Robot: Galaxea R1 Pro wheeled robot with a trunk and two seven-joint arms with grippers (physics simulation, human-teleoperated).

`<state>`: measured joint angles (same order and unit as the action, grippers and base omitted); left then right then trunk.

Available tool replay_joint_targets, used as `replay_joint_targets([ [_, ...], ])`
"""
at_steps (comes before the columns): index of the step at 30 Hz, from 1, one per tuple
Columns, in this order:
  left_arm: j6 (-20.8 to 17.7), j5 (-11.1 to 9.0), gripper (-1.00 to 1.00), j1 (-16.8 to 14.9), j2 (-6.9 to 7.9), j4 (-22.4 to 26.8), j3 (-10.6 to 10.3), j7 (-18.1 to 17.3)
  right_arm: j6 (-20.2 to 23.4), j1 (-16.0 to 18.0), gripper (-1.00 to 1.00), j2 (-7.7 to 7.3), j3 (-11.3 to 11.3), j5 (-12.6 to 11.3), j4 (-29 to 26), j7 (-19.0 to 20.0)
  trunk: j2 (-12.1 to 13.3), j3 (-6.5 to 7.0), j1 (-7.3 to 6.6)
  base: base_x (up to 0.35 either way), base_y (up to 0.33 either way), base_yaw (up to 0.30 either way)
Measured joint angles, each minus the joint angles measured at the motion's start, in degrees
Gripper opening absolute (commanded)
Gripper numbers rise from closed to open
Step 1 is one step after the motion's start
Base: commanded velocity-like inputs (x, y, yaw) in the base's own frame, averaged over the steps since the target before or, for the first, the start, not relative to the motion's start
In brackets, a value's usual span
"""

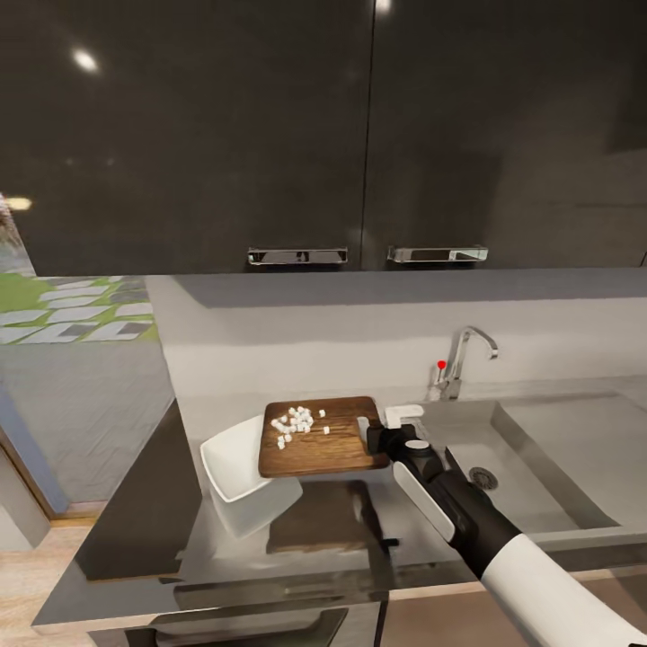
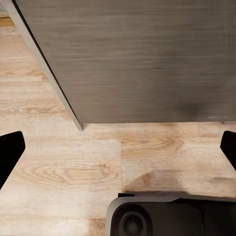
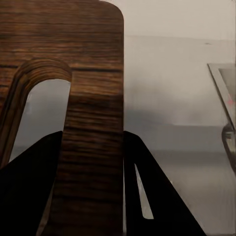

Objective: In the kitchen, take the Vidalia onion out of the sink, dice it on the chopping board with the paring knife, put the diced onion into the bowl on the countertop, then place both the paring knife and the chopping board into the sink.

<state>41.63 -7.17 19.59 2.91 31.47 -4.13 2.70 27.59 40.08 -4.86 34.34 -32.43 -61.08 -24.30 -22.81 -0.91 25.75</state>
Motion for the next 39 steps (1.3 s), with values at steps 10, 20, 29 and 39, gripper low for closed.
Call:
replay_joint_targets([
  [10, 0.1, 0.0, 1.0, 0.0, 0.0, 0.4, 0.0, 0.0, 0.3, 0.0, -1.0, 0.55, -0.1, 0.3, 0.0, -0.3, 0.0, 0.0, 0.0, 0.0, 0.0, 0.0],
  [20, 0.1, 0.0, 1.0, 0.0, 0.0, 0.4, -0.1, 0.0, 0.3, 0.0, -1.0, 0.53, 0.0, 0.3, -0.1, -0.5, 0.0, 0.39, 0.0, 0.0, 0.0, -0.028],
  [29, 0.1, 0.0, 1.0, 0.0, 0.0, 0.5, -0.1, 0.0, 0.4, 0.0, -1.0, 0.53, 0.0, 0.3, -0.1, -0.5, -0.1, 1.16, 0.01, 0.0, 0.0, -0.005],
  [39, 0.1, 0.0, 1.0, 0.0, 0.0, 0.5, -0.1, 0.0, 0.4, 0.0, -1.0, 0.64, 0.0, 0.3, -0.1, -0.5, -0.1, 2.07, 0.01, 0.0, 0.0, 0.0],
])
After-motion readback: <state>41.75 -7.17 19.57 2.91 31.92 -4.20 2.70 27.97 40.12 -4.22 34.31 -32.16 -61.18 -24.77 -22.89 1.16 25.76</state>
